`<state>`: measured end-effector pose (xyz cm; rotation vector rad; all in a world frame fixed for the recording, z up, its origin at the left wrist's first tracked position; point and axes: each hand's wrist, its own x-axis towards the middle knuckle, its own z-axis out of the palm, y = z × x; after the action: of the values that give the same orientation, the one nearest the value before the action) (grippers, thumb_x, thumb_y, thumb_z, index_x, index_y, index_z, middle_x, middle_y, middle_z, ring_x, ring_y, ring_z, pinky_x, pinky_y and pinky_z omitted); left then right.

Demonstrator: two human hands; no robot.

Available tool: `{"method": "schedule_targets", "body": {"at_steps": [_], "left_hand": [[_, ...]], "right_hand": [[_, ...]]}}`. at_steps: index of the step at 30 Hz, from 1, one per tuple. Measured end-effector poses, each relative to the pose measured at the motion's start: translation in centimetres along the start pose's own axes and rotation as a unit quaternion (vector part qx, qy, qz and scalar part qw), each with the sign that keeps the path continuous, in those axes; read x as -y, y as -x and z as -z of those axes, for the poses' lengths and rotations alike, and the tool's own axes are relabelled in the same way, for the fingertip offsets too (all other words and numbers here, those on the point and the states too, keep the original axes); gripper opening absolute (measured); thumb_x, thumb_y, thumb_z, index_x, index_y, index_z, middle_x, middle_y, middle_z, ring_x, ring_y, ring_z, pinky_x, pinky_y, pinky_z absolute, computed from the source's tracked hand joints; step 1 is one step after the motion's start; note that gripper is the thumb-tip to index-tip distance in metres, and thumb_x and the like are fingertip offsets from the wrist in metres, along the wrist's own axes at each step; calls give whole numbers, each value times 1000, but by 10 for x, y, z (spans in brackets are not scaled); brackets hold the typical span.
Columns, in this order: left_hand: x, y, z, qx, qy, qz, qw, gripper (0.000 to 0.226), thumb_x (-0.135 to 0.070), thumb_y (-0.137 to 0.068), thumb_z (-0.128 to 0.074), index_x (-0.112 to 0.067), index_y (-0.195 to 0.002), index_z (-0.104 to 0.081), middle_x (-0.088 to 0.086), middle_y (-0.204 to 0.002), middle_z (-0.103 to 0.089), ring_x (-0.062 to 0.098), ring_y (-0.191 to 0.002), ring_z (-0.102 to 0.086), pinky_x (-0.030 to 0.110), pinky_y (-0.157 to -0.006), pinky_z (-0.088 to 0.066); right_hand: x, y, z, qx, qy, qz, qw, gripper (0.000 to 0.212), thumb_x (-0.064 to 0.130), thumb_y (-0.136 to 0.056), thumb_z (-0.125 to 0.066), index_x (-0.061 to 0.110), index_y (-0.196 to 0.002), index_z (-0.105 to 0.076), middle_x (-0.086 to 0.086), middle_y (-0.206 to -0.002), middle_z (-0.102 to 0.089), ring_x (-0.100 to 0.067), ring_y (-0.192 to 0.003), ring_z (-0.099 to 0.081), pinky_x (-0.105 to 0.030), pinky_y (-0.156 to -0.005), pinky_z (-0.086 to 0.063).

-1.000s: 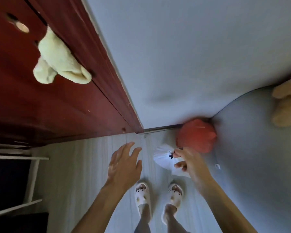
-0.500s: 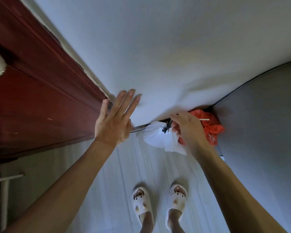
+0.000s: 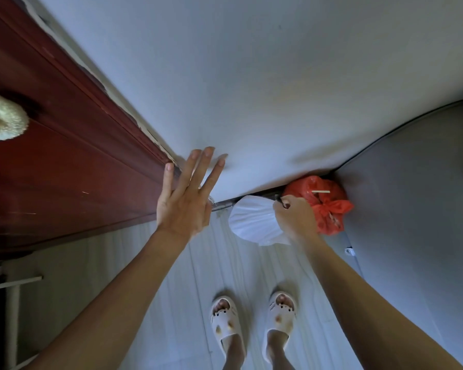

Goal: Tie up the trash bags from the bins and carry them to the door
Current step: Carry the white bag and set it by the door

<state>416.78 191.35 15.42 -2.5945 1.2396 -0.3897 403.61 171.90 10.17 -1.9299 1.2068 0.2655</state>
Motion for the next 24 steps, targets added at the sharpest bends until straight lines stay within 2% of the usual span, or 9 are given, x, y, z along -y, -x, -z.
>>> {"method": "schedule_targets", "body": {"at_steps": [4,7,9,12,14,17,20,22,24], "left_hand": [[-5,2,16,59,28,12,998,85,-29,-86,-49,-26,-157,-2,6,-164,12,25,-152,4,57,-118,2],[-9,4,38,141,63,25,988,85,-33,-86,-50,-30,-157,-4,6,-163,19,26,-151,8,57,-117,1],[-15,8,57,207,85,35,974,85,-35,-88,-49,-31,-156,2,6,-162,22,25,-151,10,56,-118,0],[-24,18,96,298,142,52,942,76,-34,-93,-45,-30,-156,-3,4,-163,17,22,-150,13,52,-121,-1],[-34,30,129,333,171,60,925,69,-35,-95,-41,-26,-156,-9,4,-164,11,21,-151,12,51,-121,1],[-45,54,198,348,210,48,913,66,-36,-97,-39,-27,-156,-12,1,-165,4,20,-151,5,48,-122,-1],[-48,79,263,320,265,48,908,60,-41,-97,-39,-27,-153,-24,2,-162,-20,21,-150,-15,46,-121,-13],[-51,92,302,293,303,33,906,60,-47,-93,-31,-24,-147,-40,3,-152,-42,22,-141,-37,44,-115,-29],[-54,103,337,260,335,15,906,61,-50,-90,-29,-24,-140,-49,-1,-142,-53,19,-131,-48,40,-108,-36]], "right_hand": [[-18,10,4,9,92,16,996,37,23,-87,-54,5,-119,-59,-17,-128,-53,-31,-118,-51,-35,-98,-39],[-19,31,28,-7,126,10,992,38,20,-85,-55,3,-119,-51,-18,-128,-51,-35,-118,-49,-38,-94,-40],[-15,51,50,-3,146,10,989,39,21,-85,-55,5,-121,-49,-16,-129,-51,-35,-118,-50,-40,-93,-41],[-12,88,85,24,152,54,987,37,31,-83,-45,14,-114,-57,-7,-119,-58,-29,-113,-54,-38,-91,-43],[-12,122,109,41,135,84,986,44,39,-84,-37,23,-115,-63,1,-121,-63,-24,-116,-56,-35,-98,-42],[-6,204,160,10,69,101,992,33,37,-92,-49,29,-119,-67,11,-128,-62,-13,-124,-49,-22,-105,-29],[-5,289,201,-69,18,114,991,28,35,-95,-57,30,-120,-68,13,-131,-61,-9,-129,-45,-11,-107,-17],[-8,339,223,-116,-17,104,988,27,36,-95,-58,33,-120,-67,16,-130,-61,-6,-129,-45,-11,-105,-19],[-14,384,242,-165,-53,94,980,25,34,-95,-60,35,-118,-68,21,-126,-61,-2,-124,-46,-16,-101,-29]]}}
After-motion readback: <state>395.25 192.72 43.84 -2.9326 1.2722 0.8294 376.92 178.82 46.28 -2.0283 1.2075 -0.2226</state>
